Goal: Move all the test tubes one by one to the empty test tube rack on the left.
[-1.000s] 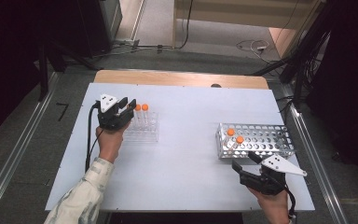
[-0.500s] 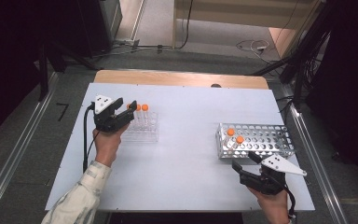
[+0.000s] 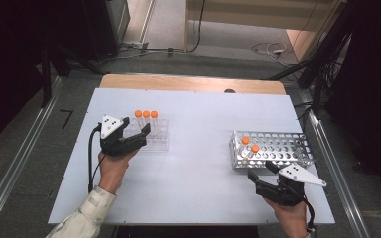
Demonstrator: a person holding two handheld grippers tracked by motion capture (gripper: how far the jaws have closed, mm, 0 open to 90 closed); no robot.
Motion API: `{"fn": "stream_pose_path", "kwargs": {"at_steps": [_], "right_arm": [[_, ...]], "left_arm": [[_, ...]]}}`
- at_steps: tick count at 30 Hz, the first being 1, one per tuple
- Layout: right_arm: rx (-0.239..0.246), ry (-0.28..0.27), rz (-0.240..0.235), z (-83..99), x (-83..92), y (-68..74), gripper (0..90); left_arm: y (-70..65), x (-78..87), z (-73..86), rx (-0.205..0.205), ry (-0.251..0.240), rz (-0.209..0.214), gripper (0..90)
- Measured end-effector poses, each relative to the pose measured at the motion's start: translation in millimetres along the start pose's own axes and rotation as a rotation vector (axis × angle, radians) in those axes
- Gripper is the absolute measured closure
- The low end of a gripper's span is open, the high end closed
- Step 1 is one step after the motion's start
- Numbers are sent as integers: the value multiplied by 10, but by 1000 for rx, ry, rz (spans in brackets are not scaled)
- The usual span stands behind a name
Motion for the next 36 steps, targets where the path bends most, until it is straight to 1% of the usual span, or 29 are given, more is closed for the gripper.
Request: {"fn": "stream_pose_path", "kwargs": {"at_steps": [3, 6, 14, 22, 27, 29, 33, 36], "right_arm": [[-3, -1, 5, -1, -2, -12, 267], [-5, -1, 9, 2, -5, -23, 268], [-14, -9, 33, -4, -45, -79, 293], [-10, -16, 51, -17, -102, -109, 315], [0, -19, 52, -26, -159, -99, 373], [2, -27, 56, -44, -190, -98, 421], [6, -34, 61, -81, -252, -107, 474], [18, -36, 66, -90, -296, -112, 518]], "left_arm": [[-28, 20, 78, -10, 18, 8, 220], [-54, 41, 124, -11, 20, 15, 220], [-174, 79, 184, -30, 30, 48, 213], [-252, 111, 217, -39, 37, 65, 209], [-282, 112, 228, -43, 40, 76, 208], [-296, 103, 236, -48, 42, 81, 208], [-314, 100, 239, -51, 41, 85, 206], [-314, 99, 241, -52, 39, 87, 207]]}}
Point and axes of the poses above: each handheld gripper's, and its own axes: x roughly backward along the jaws, z roughly out of its underside, y roughly to its left, the point moved 6 cm from there along -x, roughly forward along the jaws, and after that the axes turned 13 degrees about -x, right-handed, at the moved point
